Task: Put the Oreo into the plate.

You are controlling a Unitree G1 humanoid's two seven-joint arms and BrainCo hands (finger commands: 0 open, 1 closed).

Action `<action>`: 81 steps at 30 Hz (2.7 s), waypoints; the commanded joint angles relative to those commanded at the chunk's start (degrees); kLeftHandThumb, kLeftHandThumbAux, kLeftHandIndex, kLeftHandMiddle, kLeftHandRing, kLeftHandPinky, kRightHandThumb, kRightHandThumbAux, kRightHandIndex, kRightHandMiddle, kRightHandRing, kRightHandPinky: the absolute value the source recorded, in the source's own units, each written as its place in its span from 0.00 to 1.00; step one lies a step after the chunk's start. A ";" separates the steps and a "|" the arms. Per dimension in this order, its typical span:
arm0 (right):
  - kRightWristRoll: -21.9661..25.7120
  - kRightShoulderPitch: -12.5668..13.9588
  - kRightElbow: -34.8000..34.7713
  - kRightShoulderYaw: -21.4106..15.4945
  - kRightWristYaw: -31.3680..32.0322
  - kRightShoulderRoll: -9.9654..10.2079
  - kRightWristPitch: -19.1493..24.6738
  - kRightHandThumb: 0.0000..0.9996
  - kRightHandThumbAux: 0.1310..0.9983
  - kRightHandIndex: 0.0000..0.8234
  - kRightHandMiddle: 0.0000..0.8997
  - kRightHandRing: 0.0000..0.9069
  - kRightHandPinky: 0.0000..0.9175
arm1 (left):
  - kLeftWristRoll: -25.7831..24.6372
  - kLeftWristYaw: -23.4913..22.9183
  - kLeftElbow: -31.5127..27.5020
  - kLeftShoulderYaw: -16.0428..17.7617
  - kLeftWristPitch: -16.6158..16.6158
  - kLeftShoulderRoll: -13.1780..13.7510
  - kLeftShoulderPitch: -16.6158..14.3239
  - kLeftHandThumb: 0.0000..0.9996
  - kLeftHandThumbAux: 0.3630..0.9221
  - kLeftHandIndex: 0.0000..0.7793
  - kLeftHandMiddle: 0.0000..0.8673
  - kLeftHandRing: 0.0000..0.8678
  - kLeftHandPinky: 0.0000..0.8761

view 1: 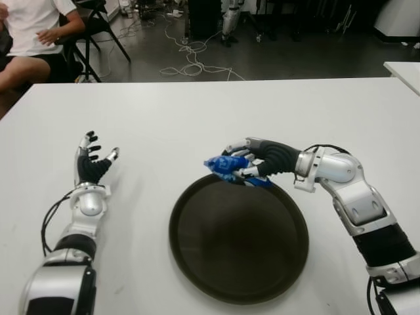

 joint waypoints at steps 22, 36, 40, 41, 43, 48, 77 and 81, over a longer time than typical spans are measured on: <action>1.34 0.98 -0.32 -1.72 -3.59 1.68 -0.01 0.68 0.69 0.53 0.89 0.89 0.86 | -0.38 -0.55 -0.07 0.27 -0.17 -0.07 0.02 0.24 0.61 0.13 0.19 0.22 0.26; 4.25 2.89 -1.41 -2.78 -0.04 0.85 -10.53 0.04 0.68 0.21 0.21 0.20 0.15 | -0.21 -0.27 0.24 0.17 -0.46 -0.12 -0.01 0.23 0.60 0.13 0.20 0.24 0.30; 5.55 1.41 1.60 -2.92 2.18 0.91 -12.21 0.01 0.66 0.15 0.16 0.15 0.13 | -0.64 -0.61 0.22 0.47 -0.65 -0.29 0.01 0.24 0.61 0.13 0.20 0.24 0.30; 5.77 1.08 2.19 -2.90 2.61 0.91 -12.41 0.00 0.66 0.14 0.15 0.14 0.12 | -0.73 -0.68 0.21 0.54 -0.67 -0.32 0.00 0.25 0.61 0.13 0.20 0.24 0.31; 5.96 -0.07 4.34 -2.68 3.57 1.09 -12.78 0.00 0.65 0.13 0.14 0.12 0.10 | -0.92 -0.88 0.21 0.69 -0.60 -0.35 -0.03 0.25 0.62 0.13 0.20 0.24 0.30; 6.93 -1.43 8.27 -2.35 5.95 1.70 -12.81 0.00 0.63 0.12 0.12 0.09 0.08 | -1.16 -1.27 0.32 0.87 -0.32 -0.29 -0.04 0.25 0.61 0.12 0.19 0.22 0.28; 4.30 -2.49 10.62 -1.83 5.14 1.65 -12.32 0.00 0.65 0.12 0.11 0.08 0.07 | 0.77 0.67 0.14 -0.25 0.20 0.13 0.11 0.20 0.57 0.12 0.20 0.23 0.28; 5.07 -2.58 11.03 -1.97 5.45 1.96 -11.71 0.00 0.65 0.12 0.11 0.08 0.08 | 0.83 0.70 0.20 -0.36 0.27 0.18 0.10 0.21 0.57 0.12 0.20 0.24 0.29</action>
